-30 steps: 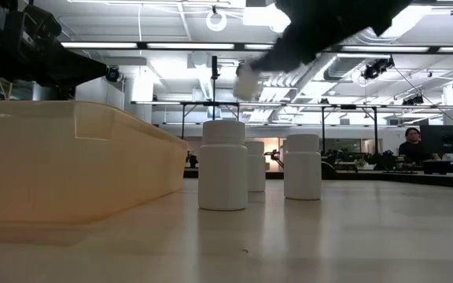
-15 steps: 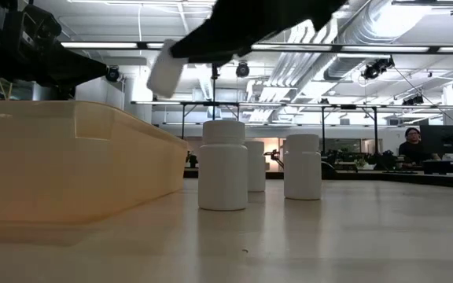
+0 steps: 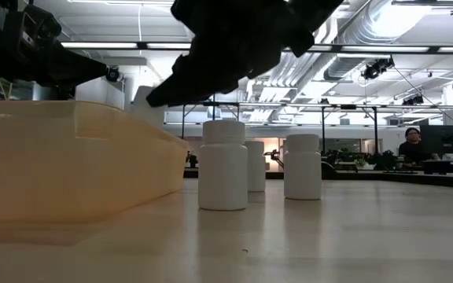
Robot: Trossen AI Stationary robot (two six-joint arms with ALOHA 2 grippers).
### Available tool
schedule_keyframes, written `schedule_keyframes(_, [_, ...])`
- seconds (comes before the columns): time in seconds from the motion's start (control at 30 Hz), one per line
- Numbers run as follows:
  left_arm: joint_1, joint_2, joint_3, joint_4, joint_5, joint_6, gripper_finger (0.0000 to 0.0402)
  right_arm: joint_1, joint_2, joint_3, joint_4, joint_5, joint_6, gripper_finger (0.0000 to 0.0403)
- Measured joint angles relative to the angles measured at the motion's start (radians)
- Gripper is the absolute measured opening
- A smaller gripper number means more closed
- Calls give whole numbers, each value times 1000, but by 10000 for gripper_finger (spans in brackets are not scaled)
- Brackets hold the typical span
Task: Pick and place pill bottles into a basket
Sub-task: Put the transparent pill bottle into the orange bin, then put the top white pill bottle into the orange bin
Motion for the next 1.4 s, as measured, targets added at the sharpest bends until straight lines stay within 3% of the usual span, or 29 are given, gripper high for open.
schedule_keyframes(0.2, [0,0,0,0,-1,0,88,-10,4,0,1,-2,0,138])
schedule_keyframes(0.57, [0,0,0,0,-4,0,88,-15,4,0,-2,-2,12,176])
schedule_keyframes(0.87, [0,0,0,0,-4,0,88,-16,-55,-1,-19,16,8,171])
schedule_keyframes(1.17, [0,0,0,0,-3,0,88,-27,-244,-8,-419,187,-25,155])
schedule_keyframes(1.4, [0,0,0,0,-3,0,88,-119,-269,-136,-458,254,70,163])
